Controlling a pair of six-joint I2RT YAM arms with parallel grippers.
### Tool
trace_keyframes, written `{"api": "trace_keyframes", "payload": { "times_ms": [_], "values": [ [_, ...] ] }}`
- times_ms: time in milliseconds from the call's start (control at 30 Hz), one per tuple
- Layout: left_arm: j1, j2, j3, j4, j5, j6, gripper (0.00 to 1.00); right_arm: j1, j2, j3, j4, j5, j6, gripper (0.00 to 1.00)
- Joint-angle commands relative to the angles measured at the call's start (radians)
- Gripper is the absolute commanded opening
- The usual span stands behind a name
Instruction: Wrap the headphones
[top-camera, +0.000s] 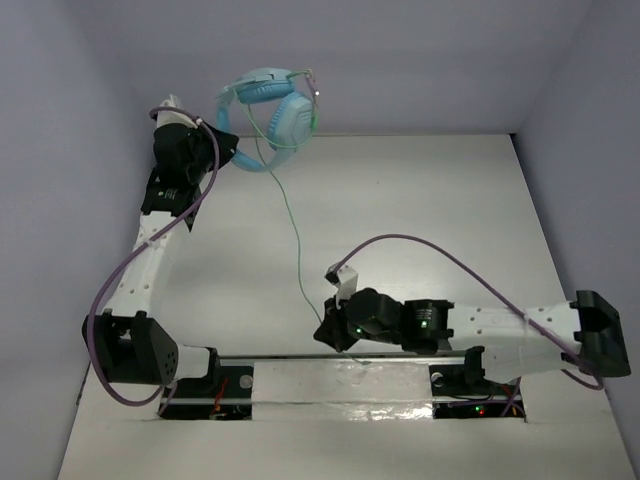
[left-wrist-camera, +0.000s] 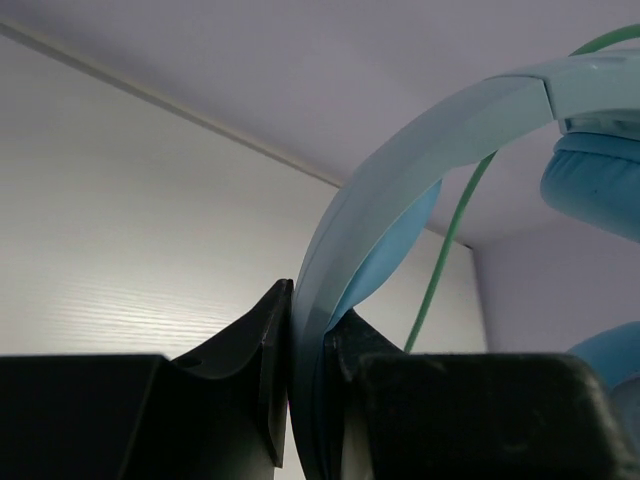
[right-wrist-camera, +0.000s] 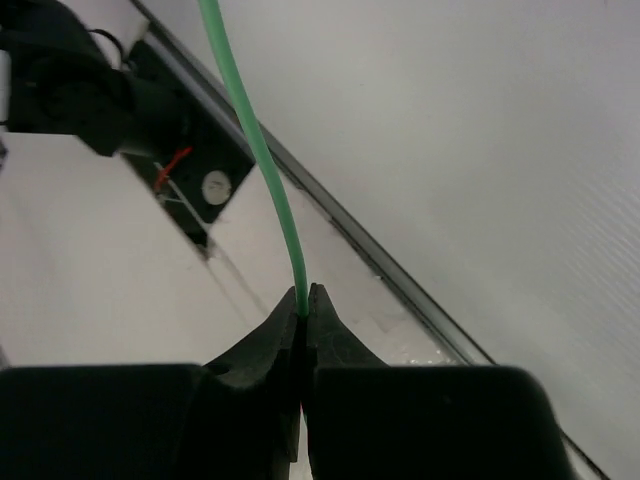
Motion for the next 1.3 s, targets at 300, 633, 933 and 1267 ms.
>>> {"api": "trace_keyframes", "payload": {
  "times_ms": [300, 633, 933, 1267],
  "values": [
    [-0.118, -0.022, -0.089, 0.011, -0.514, 0.277, 0.00, 0.067, -0.049, 0.541, -0.683, 0.290, -0.145, 0.00],
    [-0.327, -0.028, -0.131, -0.136, -0.522, 0.368, 0.00, 0.067, 0.016, 0.774, -0.800, 0.489, -0.323, 0.00],
    [-0.491, -0.016, -0.181, -0.247, -0.511, 0.456, 0.00, 0.056, 0.006, 0.844, -0.759, 0.538, -0.488, 0.00],
    [-0.615, -0.031, -0.208, -0.281, -0.405, 0.525, 0.00, -0.051, 0.006, 0.803, -0.668, 0.483, -0.651, 0.00]
  ]
}}
